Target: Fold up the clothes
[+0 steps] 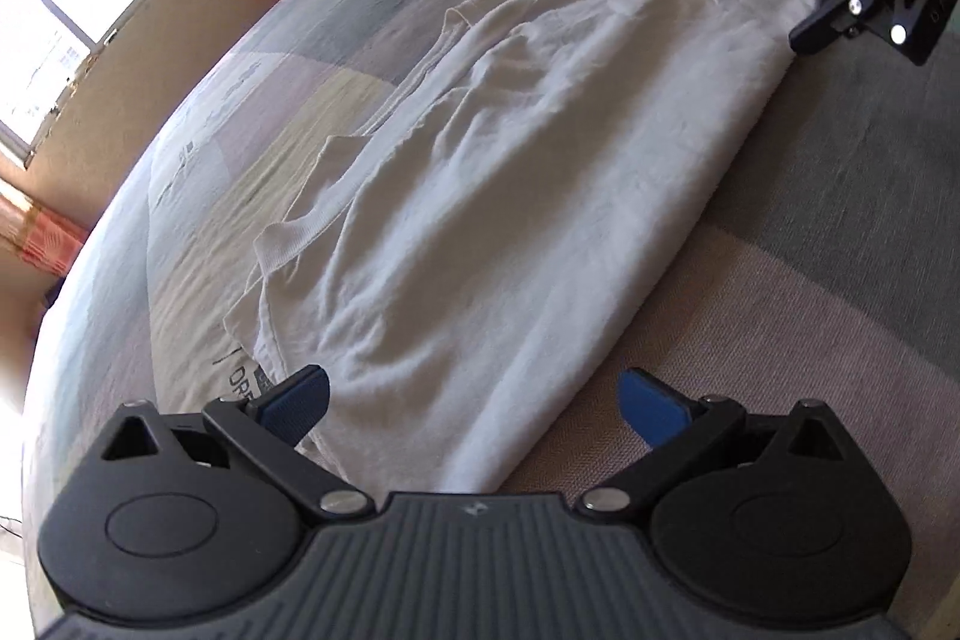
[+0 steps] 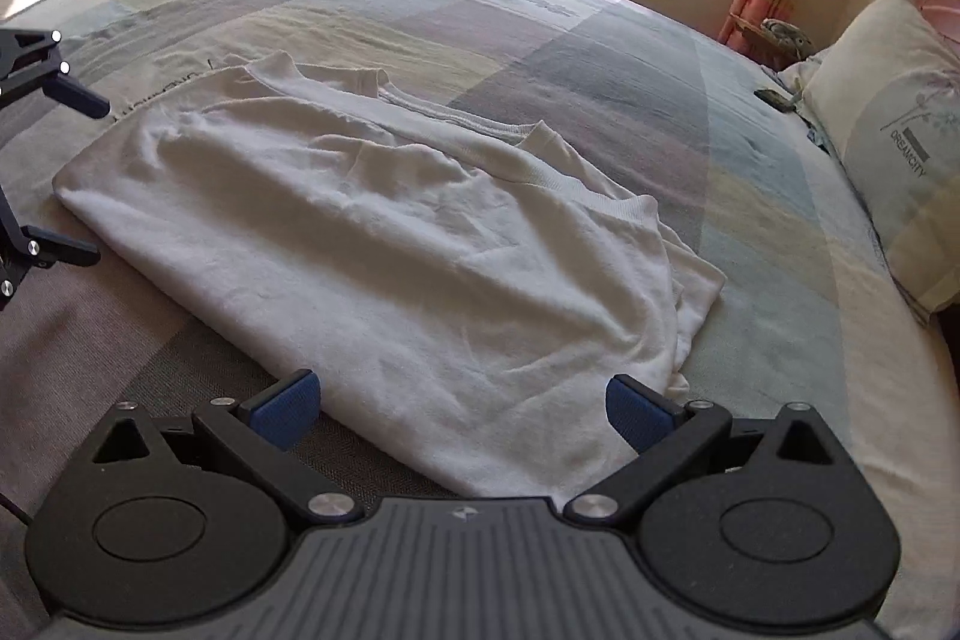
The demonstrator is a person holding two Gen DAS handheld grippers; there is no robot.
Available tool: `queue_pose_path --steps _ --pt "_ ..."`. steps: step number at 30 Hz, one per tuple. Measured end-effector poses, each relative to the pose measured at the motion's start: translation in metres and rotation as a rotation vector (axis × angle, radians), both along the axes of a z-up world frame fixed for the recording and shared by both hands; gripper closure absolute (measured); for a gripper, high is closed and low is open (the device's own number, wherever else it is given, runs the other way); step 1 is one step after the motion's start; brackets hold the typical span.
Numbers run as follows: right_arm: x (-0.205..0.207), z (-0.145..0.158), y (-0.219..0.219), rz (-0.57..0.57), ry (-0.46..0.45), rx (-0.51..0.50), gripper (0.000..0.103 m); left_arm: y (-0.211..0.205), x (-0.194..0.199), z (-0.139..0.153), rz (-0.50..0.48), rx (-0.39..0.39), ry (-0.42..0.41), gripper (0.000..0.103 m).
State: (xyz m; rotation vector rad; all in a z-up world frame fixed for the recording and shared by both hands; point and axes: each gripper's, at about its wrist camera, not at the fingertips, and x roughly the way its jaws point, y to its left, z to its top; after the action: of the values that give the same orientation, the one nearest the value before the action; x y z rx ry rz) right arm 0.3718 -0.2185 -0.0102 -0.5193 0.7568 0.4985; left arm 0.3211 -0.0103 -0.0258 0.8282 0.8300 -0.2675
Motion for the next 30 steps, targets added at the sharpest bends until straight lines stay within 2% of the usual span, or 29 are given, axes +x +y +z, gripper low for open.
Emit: queue_pose_path --steps 2,5,8,13,16,23,27,30 --pt "-0.005 -0.011 0.009 0.037 -0.045 -0.128 0.000 -0.006 -0.004 -0.006 -0.039 0.066 -0.021 0.001" --pt "-0.010 -0.029 0.026 0.107 -0.111 -0.301 0.000 -0.019 -0.005 -0.008 -0.080 0.109 -0.053 0.001" --pt "-0.016 -0.035 0.047 0.199 -0.199 -0.373 0.000 -0.038 -0.001 -0.011 -0.141 0.104 -0.087 0.001" --pt "-0.017 -0.042 0.075 0.314 -0.299 -0.381 0.000 -0.056 0.005 -0.020 -0.233 0.140 -0.151 0.000" --pt "-0.017 -0.045 0.075 0.361 -0.351 -0.396 0.000 -0.048 0.001 -0.022 -0.238 0.168 -0.169 0.000" --pt "-0.011 -0.053 0.028 0.287 -0.411 -0.512 0.000 -0.014 -0.008 -0.033 -0.135 0.317 -0.224 0.000" --pt "-0.005 -0.055 0.012 0.248 -0.421 -0.523 0.000 -0.022 -0.006 -0.038 -0.124 0.368 -0.252 0.000" --pt "-0.003 -0.057 0.023 0.266 -0.446 -0.529 0.000 -0.038 -0.001 -0.041 -0.158 0.382 -0.285 0.001"
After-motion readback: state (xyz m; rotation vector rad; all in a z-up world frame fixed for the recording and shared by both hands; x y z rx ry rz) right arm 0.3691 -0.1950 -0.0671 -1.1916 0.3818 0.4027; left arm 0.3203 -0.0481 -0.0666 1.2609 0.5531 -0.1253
